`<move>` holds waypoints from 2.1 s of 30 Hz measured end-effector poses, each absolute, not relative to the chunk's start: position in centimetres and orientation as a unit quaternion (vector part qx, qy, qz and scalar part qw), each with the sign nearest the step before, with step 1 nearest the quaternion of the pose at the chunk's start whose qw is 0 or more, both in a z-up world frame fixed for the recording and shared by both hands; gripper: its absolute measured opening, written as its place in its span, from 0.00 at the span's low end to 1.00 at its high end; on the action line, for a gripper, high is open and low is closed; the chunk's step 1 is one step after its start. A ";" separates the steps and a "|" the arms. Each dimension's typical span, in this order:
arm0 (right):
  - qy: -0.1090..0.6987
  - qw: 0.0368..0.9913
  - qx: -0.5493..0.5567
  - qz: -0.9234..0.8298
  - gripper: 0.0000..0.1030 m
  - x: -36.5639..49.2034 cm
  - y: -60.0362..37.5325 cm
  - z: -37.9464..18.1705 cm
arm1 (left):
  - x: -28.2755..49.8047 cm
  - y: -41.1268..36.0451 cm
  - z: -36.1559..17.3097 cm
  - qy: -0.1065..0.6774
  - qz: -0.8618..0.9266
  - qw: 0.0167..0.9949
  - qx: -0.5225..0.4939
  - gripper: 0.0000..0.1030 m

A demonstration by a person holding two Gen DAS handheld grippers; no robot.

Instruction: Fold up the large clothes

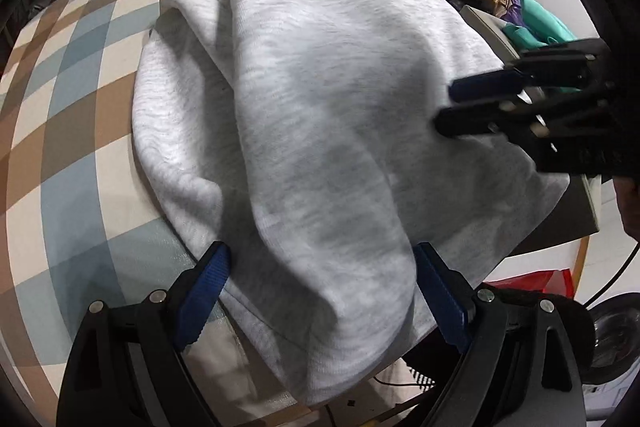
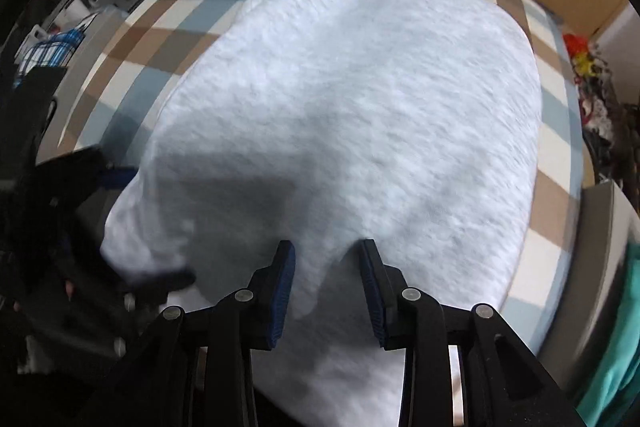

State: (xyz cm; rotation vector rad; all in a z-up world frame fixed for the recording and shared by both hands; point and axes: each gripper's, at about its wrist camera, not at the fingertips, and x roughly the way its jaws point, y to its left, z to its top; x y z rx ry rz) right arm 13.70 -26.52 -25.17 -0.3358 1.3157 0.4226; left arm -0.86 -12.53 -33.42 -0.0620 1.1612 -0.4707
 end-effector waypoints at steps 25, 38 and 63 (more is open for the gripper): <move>0.571 0.764 0.188 0.234 0.00 7.4 -39.0 -27.6 | 0.6 -13.2 -31.0 0.558 -0.246 0.787 -0.087 0.84; 0.519 0.798 0.199 0.234 0.00 4.9 -39.7 -27.8 | 8.1 -16.6 -30.9 0.525 -0.238 0.814 -0.073 0.85; 0.494 0.799 0.194 0.282 0.26 3.4 -40.2 -26.3 | 11.7 -11.9 -26.2 0.563 -0.221 0.788 -0.118 0.90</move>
